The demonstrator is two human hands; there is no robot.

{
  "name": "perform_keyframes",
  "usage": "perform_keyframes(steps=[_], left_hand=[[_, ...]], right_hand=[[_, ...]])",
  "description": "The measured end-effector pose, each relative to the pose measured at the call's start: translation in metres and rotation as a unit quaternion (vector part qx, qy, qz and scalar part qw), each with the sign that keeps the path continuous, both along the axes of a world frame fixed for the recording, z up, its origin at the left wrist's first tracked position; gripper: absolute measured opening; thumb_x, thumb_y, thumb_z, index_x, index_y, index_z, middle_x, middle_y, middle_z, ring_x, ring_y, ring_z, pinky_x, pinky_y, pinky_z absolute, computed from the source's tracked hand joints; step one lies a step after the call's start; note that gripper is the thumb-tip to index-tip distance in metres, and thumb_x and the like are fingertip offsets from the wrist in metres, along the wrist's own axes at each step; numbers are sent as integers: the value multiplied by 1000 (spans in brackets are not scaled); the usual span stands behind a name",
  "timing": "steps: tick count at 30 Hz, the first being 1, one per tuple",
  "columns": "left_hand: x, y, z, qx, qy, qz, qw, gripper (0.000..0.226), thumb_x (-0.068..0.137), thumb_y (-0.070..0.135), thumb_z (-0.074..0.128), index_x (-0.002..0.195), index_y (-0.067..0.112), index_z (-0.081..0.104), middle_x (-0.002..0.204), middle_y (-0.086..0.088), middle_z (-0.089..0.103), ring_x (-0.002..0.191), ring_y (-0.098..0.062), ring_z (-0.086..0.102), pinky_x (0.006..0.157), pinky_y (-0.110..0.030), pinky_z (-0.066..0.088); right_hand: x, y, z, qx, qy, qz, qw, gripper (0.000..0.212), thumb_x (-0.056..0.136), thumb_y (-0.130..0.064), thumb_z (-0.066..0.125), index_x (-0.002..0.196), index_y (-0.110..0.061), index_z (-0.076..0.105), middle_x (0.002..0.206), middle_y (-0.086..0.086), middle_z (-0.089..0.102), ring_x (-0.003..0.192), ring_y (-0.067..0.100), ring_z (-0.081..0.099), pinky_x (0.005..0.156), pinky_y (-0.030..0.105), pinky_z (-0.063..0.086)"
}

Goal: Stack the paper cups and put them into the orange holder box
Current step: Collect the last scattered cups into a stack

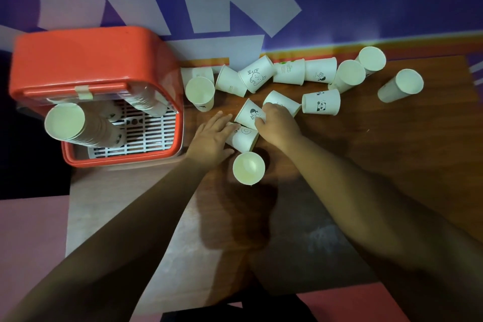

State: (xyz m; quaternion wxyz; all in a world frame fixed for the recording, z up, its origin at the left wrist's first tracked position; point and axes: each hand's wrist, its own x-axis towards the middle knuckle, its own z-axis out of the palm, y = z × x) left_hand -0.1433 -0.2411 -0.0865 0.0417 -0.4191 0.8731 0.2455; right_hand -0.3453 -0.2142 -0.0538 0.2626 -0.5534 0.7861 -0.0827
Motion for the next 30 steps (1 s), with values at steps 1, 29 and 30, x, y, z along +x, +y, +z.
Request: perform_keyframes(steps=[1,29,30], left_hand=[[3,2,0,-10,4,-1,1000,69,90,31,72,151,23,41,166,2,24,156,-20,8,122,-52,18],[65,52,59,236,373,422,792,65,85,14,79,130,18,34,121,-5,58,111,-17,60,70,-18,55],[64,52,62,239,376,417,792,67,83,14,81,131,19,34,123,-6,57,114,-20,60,75,-22,55]], right_hand=[[0,-1,-2,2,9,5,1000,28,94,-30,56,107,-5,59,109,15,65,107,30,59,84,37,49],[20,90,57,-56,-303,-92,947,77,76,-28,79,137,-38,33,137,-7,46,121,13,52,95,32,52],[24,100,53,-47,-304,-89,947,83,74,-30,79,142,-37,32,142,-8,44,126,12,49,101,36,50]])
